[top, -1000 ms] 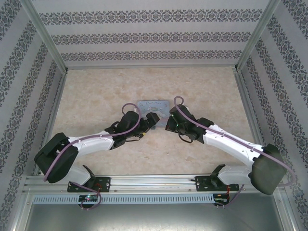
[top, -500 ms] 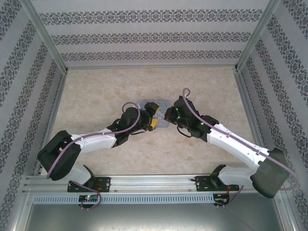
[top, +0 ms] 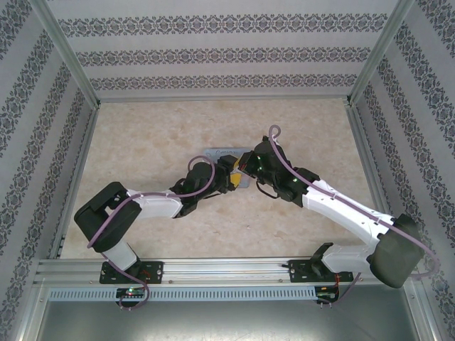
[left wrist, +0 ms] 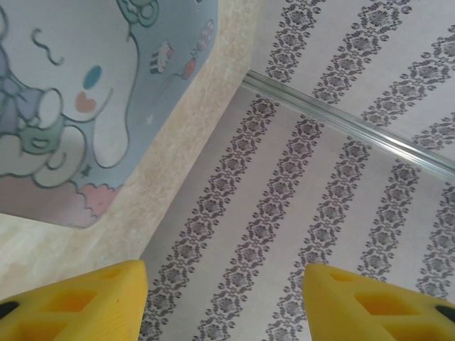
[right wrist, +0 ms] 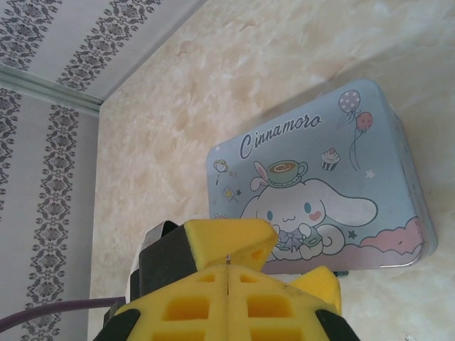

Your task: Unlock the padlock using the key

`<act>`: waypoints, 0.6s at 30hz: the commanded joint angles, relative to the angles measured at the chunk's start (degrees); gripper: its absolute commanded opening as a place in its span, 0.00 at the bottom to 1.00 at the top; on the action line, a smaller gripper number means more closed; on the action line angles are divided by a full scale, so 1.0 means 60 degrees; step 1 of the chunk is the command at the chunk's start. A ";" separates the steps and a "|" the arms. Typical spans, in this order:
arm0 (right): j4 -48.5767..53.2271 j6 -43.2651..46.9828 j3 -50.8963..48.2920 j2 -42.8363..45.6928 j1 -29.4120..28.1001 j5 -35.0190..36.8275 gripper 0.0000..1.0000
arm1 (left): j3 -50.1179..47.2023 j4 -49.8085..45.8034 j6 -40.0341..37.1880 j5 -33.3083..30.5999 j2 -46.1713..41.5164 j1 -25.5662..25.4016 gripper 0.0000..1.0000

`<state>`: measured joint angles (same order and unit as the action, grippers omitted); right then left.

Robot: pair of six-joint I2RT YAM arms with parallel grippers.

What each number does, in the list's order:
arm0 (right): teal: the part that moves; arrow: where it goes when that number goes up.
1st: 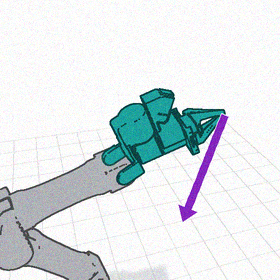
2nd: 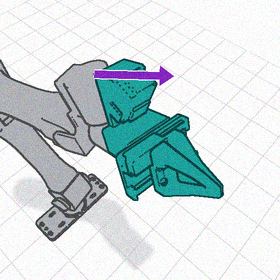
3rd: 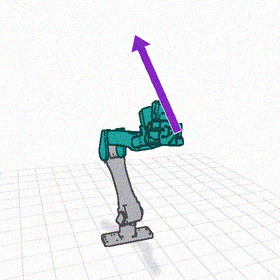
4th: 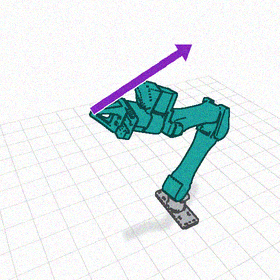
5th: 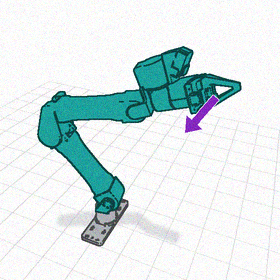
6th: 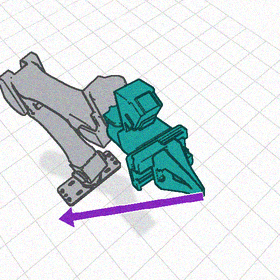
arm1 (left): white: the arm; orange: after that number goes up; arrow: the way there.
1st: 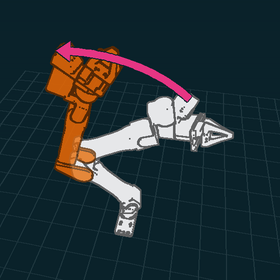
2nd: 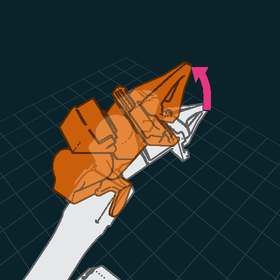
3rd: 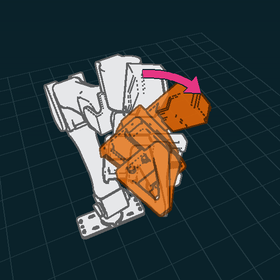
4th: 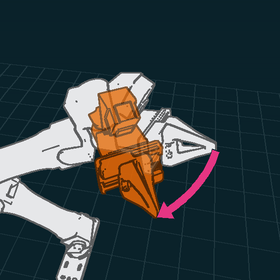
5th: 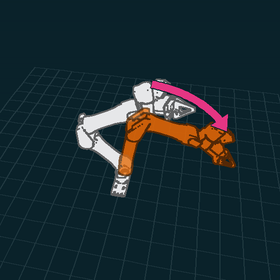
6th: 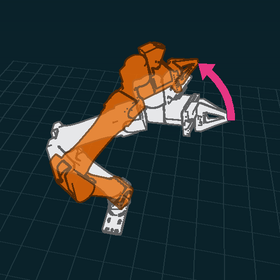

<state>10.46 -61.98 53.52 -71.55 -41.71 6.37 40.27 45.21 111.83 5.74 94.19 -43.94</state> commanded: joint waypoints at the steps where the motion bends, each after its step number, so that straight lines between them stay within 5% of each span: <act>1: -0.0279 -0.0214 0.0079 -0.0058 -0.0068 0.0247 0.00 | 0.0248 0.1195 0.0575 -0.0386 0.0170 -0.0143 0.58; 18: -0.0359 -0.0305 -0.0289 -0.0043 -0.0071 0.0256 0.00 | 0.0174 0.1892 0.0846 -0.0653 0.0558 -0.0183 0.35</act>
<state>9.52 -63.11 52.97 -71.75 -41.78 6.59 40.42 51.75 115.44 2.79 96.95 -44.27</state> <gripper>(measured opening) 0.065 0.359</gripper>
